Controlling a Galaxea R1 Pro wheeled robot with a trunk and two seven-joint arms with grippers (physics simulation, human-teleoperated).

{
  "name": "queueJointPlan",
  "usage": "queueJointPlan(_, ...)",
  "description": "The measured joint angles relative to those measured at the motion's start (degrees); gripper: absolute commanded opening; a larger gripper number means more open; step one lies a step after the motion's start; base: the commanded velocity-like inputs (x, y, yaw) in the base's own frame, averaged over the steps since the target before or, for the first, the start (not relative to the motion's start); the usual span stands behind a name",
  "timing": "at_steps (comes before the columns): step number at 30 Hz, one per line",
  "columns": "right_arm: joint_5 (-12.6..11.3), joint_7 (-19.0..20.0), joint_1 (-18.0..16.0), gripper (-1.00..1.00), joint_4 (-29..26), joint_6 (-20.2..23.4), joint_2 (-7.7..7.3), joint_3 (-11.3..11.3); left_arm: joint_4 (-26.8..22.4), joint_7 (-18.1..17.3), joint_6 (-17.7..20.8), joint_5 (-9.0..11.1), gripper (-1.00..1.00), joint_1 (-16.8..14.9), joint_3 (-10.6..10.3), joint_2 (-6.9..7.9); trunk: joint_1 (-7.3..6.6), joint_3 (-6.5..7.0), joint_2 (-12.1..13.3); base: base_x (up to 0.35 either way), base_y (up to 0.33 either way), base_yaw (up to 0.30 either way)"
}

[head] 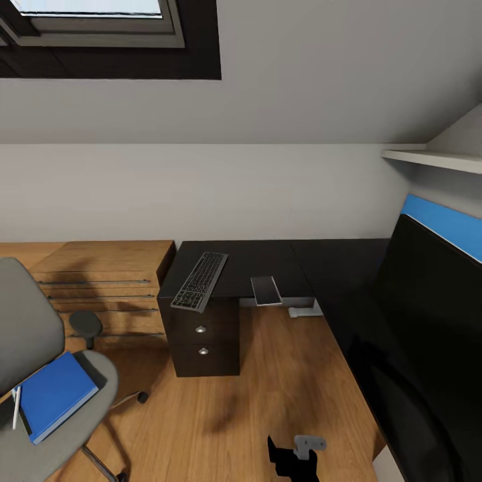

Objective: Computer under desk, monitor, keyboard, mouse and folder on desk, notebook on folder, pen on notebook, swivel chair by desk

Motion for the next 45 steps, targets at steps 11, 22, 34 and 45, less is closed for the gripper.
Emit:
queueJointPlan(11, 0.1, 0.1, 0.0, 1.0, 0.9, -0.1, -0.16, 0.0, 0.0, 0.0, 0.0, 0.0, 1.0, 0.0, 0.0, 0.0, 0.0, 0.0, 0.0, 0.0, 0.0, 0.0)
queueJointPlan(22, 0.0, 0.0, 0.0, 1.0, 1.1, -0.1, -0.41, 0.0, 0.0, 0.0, 0.0, 0.0, 1.0, 0.0, 0.0, 0.0, 0.03, 0.0, 0.0, -0.179, -0.072, 0.0)
queueJointPlan(34, 0.1, 0.0, 0.0, 1.0, 1.1, -0.2, -0.36, 0.0, 0.0, 0.0, 0.0, 0.0, 1.0, 0.0, 0.0, 0.0, 0.03, 0.0, 0.0, -0.283, -0.125, 0.0)
queueJointPlan(45, 0.1, 0.0, 0.0, 1.0, 1.1, -0.2, -0.28, 0.1, 0.0, 0.0, 0.0, 0.1, 1.0, 0.0, 0.0, 0.03, 0.03, 0.0, 0.0, -0.299, -0.075, 0.0)
